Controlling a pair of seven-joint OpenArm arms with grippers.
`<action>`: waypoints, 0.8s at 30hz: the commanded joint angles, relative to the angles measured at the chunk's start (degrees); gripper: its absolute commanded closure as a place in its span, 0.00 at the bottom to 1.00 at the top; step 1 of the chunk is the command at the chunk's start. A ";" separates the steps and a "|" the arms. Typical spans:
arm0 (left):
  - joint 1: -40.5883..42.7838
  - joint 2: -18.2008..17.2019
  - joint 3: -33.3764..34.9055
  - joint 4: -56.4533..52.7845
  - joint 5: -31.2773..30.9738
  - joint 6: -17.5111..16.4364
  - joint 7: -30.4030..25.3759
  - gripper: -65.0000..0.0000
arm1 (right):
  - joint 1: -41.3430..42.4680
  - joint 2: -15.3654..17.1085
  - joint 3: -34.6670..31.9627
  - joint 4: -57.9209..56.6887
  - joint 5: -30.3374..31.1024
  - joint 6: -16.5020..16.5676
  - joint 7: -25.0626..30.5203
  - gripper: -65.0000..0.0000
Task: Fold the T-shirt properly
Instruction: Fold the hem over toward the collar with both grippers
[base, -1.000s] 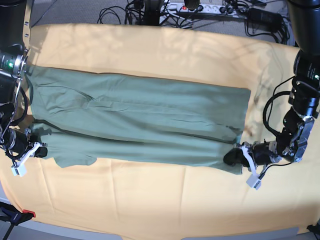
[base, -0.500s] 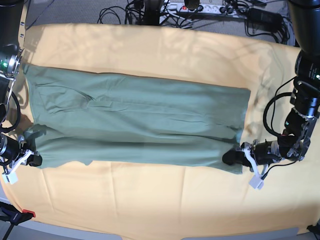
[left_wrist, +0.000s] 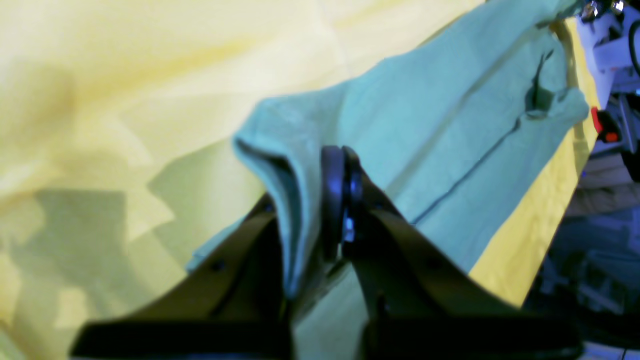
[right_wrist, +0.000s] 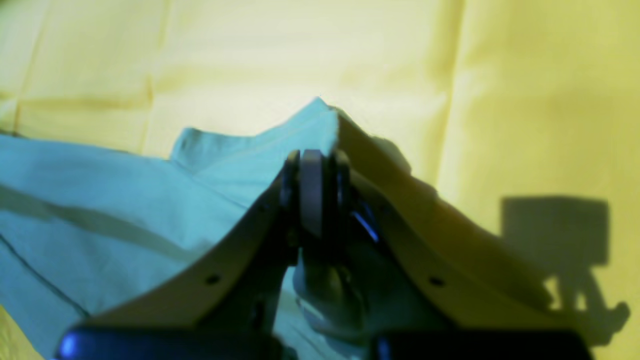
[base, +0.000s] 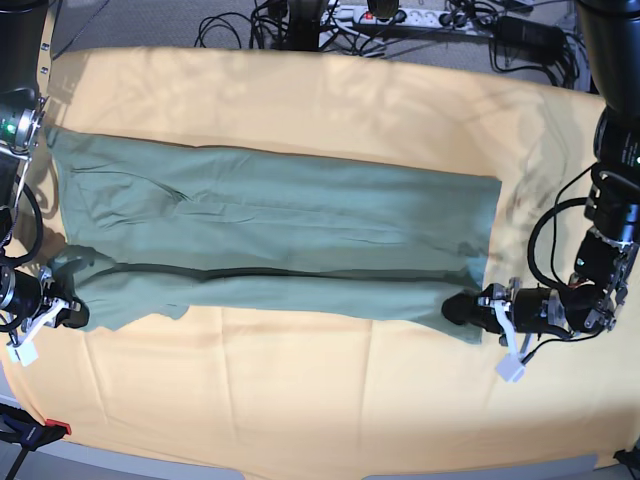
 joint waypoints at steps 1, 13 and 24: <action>-2.08 -0.76 -0.57 0.57 -1.12 -0.49 0.42 1.00 | 1.62 1.38 0.15 1.20 1.22 0.32 0.55 1.00; -3.69 -0.81 -0.57 1.46 -1.12 -0.49 12.48 1.00 | -3.65 2.60 -0.46 5.99 -0.96 0.32 0.48 1.00; -4.09 -0.85 -0.57 8.92 -1.12 -0.49 22.96 1.00 | -3.48 4.28 -3.48 5.99 -0.98 0.32 0.48 1.00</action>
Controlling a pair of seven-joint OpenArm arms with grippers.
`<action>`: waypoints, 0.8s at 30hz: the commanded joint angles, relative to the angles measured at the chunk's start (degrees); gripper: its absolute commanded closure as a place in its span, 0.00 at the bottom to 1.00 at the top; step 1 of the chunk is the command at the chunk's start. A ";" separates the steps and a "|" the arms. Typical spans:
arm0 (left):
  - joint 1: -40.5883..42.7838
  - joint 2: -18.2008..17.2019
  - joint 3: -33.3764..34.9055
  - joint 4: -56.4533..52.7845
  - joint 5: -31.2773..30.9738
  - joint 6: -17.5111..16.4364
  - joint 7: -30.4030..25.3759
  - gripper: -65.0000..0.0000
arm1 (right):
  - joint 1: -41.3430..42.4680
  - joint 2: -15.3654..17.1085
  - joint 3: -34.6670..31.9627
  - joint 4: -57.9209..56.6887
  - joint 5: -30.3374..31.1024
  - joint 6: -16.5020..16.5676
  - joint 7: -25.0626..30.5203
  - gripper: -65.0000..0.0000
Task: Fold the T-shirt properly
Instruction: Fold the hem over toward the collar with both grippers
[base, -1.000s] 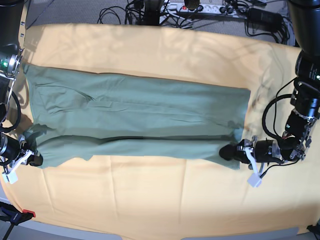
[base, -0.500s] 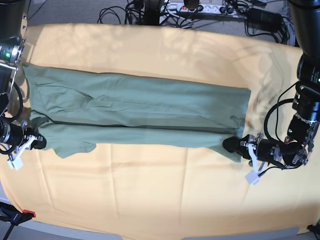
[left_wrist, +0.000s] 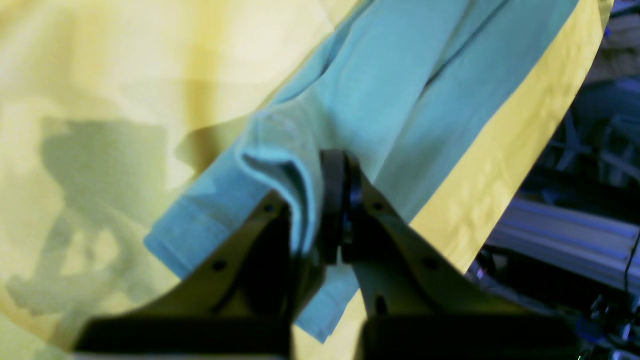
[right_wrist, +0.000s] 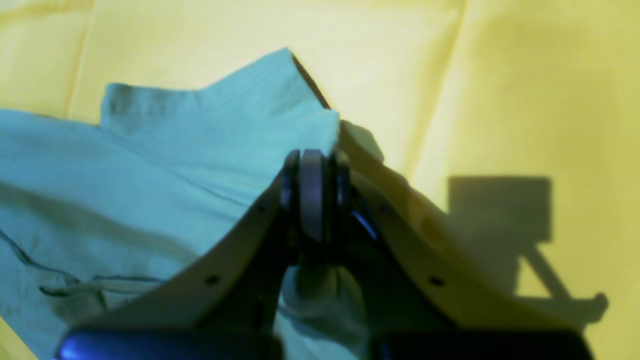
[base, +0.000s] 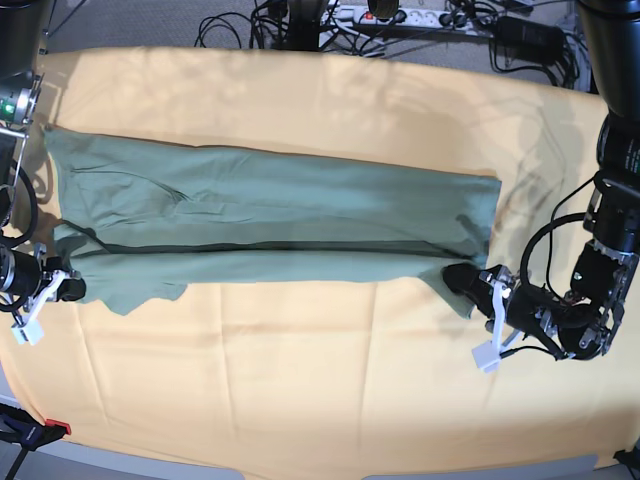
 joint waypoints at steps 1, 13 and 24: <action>-2.21 -0.94 -0.55 0.61 -0.95 -0.47 0.50 1.00 | 1.75 1.86 0.22 0.98 0.76 0.30 0.57 1.00; -2.08 -1.42 -0.55 0.63 -0.95 0.07 0.50 1.00 | 1.70 2.89 -0.79 0.98 0.96 0.30 0.02 1.00; 1.16 -1.57 -0.52 0.63 -0.95 2.05 0.50 1.00 | 1.73 2.86 -5.86 0.98 0.90 0.30 0.00 1.00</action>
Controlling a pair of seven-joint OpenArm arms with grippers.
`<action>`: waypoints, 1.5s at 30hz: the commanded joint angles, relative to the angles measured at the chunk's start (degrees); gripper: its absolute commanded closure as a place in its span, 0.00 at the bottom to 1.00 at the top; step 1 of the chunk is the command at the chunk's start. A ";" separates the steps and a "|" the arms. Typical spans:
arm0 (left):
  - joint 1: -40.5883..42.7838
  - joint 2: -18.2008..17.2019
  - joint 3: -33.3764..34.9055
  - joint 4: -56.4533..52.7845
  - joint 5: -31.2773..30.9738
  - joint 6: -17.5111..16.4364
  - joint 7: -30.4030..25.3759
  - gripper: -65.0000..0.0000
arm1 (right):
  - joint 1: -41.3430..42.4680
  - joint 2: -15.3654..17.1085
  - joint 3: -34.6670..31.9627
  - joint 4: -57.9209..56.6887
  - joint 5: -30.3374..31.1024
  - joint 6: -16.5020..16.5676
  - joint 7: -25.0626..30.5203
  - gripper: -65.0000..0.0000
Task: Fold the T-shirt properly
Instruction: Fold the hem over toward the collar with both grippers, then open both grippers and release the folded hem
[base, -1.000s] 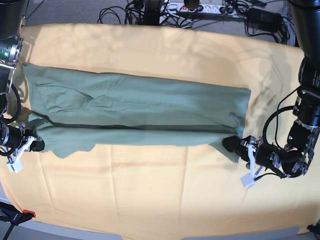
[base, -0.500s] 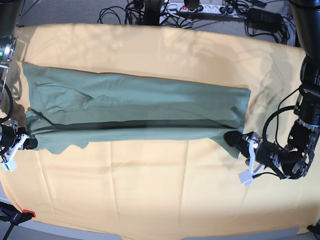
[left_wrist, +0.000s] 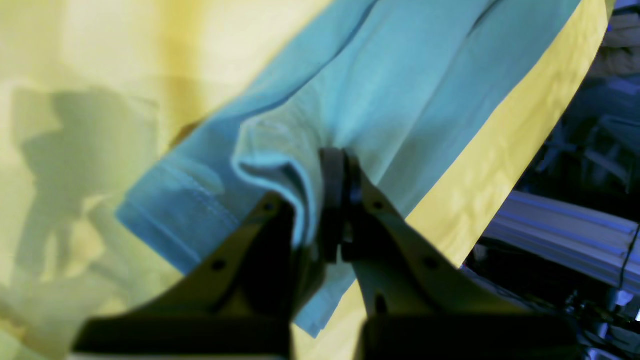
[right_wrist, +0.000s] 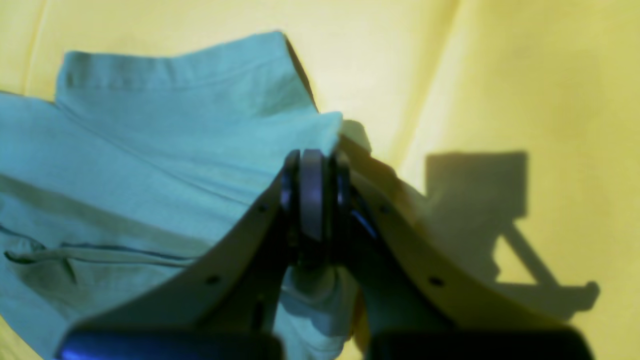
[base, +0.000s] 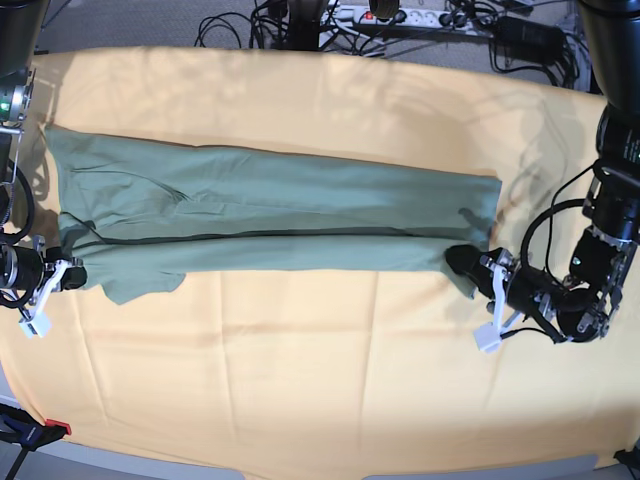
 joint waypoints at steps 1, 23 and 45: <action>-1.66 -0.81 -0.55 0.63 -0.93 0.04 0.43 1.00 | 1.75 1.46 0.33 0.96 0.57 0.28 0.87 1.00; 2.56 -0.83 -0.39 0.74 -0.93 1.97 0.43 1.00 | 1.75 1.51 0.33 0.96 -1.86 0.28 1.22 1.00; 2.25 -3.19 -0.57 0.74 -0.93 -0.44 -2.64 0.45 | 5.38 1.60 0.42 0.96 11.96 0.28 0.24 0.34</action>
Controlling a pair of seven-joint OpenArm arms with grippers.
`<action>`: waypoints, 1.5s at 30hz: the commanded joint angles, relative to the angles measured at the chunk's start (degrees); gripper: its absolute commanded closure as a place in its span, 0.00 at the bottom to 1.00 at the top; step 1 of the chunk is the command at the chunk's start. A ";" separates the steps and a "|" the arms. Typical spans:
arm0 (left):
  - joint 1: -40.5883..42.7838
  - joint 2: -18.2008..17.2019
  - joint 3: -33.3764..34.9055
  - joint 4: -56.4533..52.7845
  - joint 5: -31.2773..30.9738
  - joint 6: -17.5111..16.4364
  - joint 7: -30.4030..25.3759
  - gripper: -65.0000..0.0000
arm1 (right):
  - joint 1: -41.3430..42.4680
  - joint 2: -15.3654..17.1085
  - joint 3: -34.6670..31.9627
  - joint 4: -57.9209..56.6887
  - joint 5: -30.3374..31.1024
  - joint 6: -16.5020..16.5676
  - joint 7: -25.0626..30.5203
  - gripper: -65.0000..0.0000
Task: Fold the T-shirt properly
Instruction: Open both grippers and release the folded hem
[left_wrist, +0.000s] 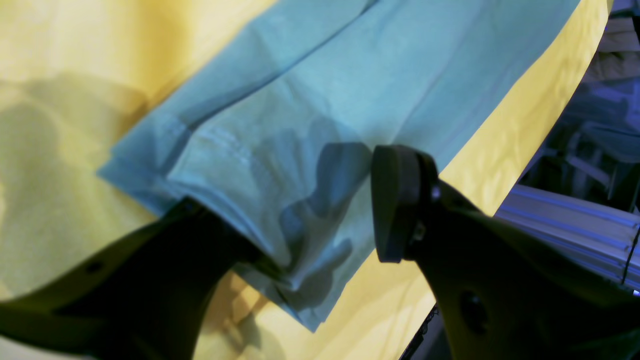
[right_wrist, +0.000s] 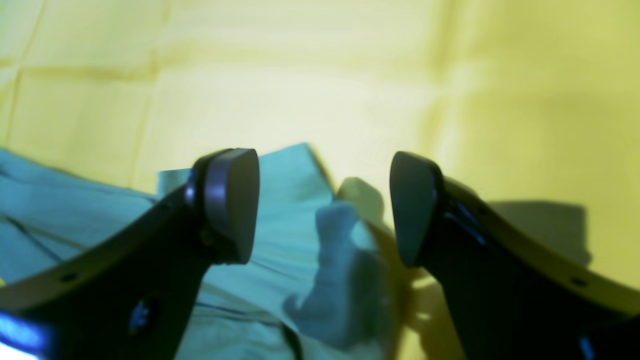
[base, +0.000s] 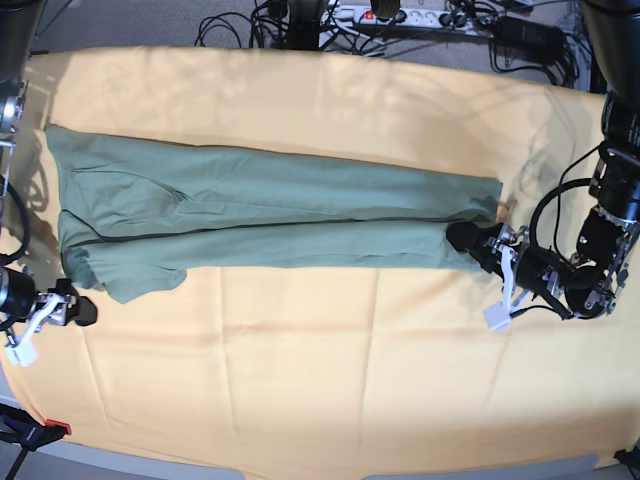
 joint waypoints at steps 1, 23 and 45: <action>-1.79 -0.66 -0.57 0.42 -0.12 -0.17 0.00 0.45 | 1.88 0.33 0.44 0.87 -0.22 0.32 1.11 0.34; -1.75 -1.25 -0.57 0.42 -0.12 -0.15 -0.09 0.45 | -5.75 -6.03 0.44 0.87 -16.63 0.32 10.69 0.34; -1.75 -1.25 -0.55 0.42 -0.12 -0.17 -0.48 0.45 | -5.27 -6.14 0.44 1.16 -0.55 0.32 1.42 1.00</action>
